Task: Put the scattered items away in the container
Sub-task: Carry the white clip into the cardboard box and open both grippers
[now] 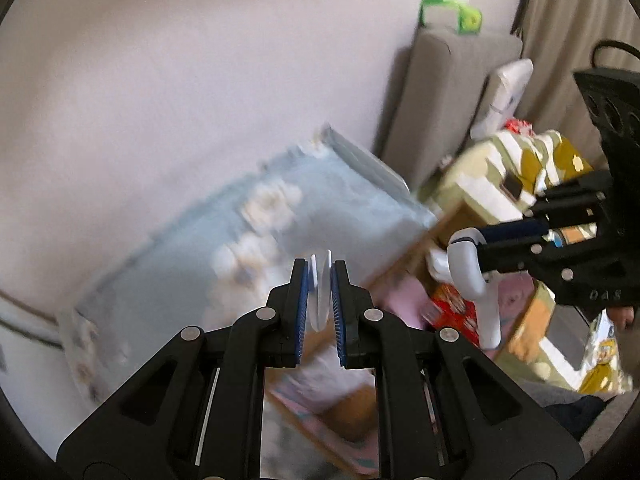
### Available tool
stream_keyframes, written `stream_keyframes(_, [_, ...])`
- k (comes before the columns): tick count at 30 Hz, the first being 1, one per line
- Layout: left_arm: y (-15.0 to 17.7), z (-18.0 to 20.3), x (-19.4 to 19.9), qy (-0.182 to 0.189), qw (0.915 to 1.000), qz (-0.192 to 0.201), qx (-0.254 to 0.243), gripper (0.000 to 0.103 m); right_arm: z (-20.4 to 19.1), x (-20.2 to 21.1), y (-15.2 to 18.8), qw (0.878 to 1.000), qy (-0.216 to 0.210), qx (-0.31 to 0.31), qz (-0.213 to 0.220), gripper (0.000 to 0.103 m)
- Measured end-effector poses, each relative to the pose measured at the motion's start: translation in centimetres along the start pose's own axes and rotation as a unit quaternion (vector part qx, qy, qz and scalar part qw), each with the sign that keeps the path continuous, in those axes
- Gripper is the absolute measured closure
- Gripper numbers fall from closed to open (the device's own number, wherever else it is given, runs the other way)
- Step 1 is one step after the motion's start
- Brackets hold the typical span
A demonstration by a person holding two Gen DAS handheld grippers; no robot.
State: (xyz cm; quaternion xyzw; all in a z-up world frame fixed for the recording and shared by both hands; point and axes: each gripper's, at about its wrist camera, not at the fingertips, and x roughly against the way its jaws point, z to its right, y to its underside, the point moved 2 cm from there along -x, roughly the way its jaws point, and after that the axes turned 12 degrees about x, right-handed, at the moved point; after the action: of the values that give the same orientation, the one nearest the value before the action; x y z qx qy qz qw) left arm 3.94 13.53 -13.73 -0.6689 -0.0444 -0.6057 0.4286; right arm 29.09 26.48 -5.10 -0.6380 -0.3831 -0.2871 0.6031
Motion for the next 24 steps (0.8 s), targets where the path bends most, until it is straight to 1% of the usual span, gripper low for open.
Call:
stream_keyframes(2, [2.5, 0.7, -1.8, 0.0, 0.9995, -0.031, 0.01, 0.093, 0.0, -0.5, 2.8, 0.999, -0.002, -0.051, -0.003, 0.092])
stream_keyframes(3, [3.7, 1.0, -2.7, -0.007, 0.9988, -0.047, 0.014, 0.093, 0.4, -0.2, 4.9, 0.997, 0.005, -0.072, -0.01, 0.092])
stream_keyframes(4, [5.0, 1.3, -3.5, -0.01, 0.9978, -0.063, 0.017, 0.093, 0.3, -0.6, 6.3, 0.996, 0.016, -0.09, -0.02, 0.092])
stream_keyframes(6, [6.6, 1.8, -4.3, -0.003, 0.9964, -0.083, 0.02, 0.093, 0.2, -1.4, 8.9, 0.991, 0.039, -0.123, -0.041, 0.092])
stream_keyframes(8, [7.2, 2.1, -4.7, -0.007, 0.996, -0.088, 0.018, 0.093, 0.3, -1.6, 10.7, 0.986, 0.057, -0.145, -0.053, 0.092])
stream_keyframes(11, [6.8, 1.8, -4.5, -0.02, 0.9962, -0.08, 0.028, 0.093, 0.7, -0.9, 11.5, 0.984, 0.053, -0.168, -0.032, 0.092])
stream_keyframes(14, [6.5, 1.4, -4.3, -0.028, 0.9961, -0.073, 0.041, 0.093, 0.9, -0.5, 10.7, 0.985, 0.07, -0.156, -0.018, 0.092])
stream_keyframes(17, [6.5, 1.6, -4.6, -0.035, 0.9954, -0.077, 0.046, 0.093, 0.6, -0.2, 10.1, 0.987, 0.07, -0.144, -0.008, 0.092])
stream_keyframes(18, [6.6, 1.7, -4.7, -0.038, 0.9949, -0.08, 0.048, 0.085, 0.6, -0.6, 9.9, 0.987, 0.069, -0.142, -0.007, 0.092])
stream_keyframes(19, [6.7, 1.7, -4.8, -0.045, 0.9941, -0.084, 0.051, 0.072, 0.6, -0.8, 9.8, 0.988, 0.067, -0.141, -0.007, 0.09])
stream_keyframes(20, [6.8, 1.7, -4.9, -0.055, 0.9932, -0.088, 0.053, 0.028, 0.5, -1.2, 9.8, 0.988, 0.063, -0.142, -0.014, 0.082])
stream_keyframes(21, [6.8, 1.7, -5.0, -0.069, 0.9923, -0.087, 0.054, 0.001, 0.7, -1.7, 9.9, 0.987, 0.065, -0.145, -0.023, 0.075])
stream_keyframes(22, [6.8, 1.8, -4.7, -0.081, 0.9923, -0.076, 0.054, 0.002, 0.8, -2.0, 10.0, 0.986, 0.072, -0.149, -0.035, 0.057])
stream_keyframes(23, [6.8, 1.8, -4.4, -0.089, 0.9921, -0.071, 0.053, 0.001, 0.8, -2.2, 10.1, 0.984, 0.085, -0.151, -0.041, 0.046])
stream_keyframes(24, [6.7, 1.9, -4.2, -0.097, 0.9918, -0.065, 0.052, 0.001, 0.8, -2.0, 10.1, 0.983, 0.096, -0.15, -0.039, 0.044])
